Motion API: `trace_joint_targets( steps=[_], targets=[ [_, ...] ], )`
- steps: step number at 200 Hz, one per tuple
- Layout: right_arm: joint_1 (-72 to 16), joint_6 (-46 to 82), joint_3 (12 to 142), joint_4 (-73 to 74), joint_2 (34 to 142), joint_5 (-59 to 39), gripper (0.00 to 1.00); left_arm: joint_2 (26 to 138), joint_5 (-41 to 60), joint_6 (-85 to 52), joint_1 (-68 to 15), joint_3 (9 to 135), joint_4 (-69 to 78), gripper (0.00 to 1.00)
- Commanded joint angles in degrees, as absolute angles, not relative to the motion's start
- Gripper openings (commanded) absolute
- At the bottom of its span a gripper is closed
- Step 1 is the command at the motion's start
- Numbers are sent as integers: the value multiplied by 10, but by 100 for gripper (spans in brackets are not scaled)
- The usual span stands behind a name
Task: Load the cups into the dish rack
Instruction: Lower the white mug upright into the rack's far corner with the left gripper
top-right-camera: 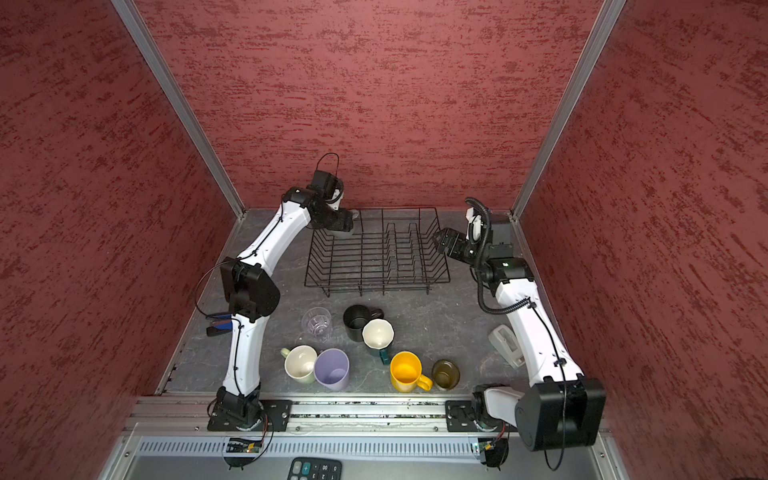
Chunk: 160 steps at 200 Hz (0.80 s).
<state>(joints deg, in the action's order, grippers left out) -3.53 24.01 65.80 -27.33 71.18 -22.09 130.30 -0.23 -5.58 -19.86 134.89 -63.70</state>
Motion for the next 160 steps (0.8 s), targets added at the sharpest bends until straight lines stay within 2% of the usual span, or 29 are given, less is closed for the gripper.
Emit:
trace_joint_targets(
  steps=[1,134,160],
  targets=[
    [-32,247,645,-255,698,-236,98,1321,-30,-57,-190,1382,-637,0],
    [-32,273,618,-235,698,-258,98,1406,-35,-91,-173,1417,-625,0],
    [-32,276,613,-231,698,-262,98,1414,-33,-91,-174,1419,-620,4]
  ],
)
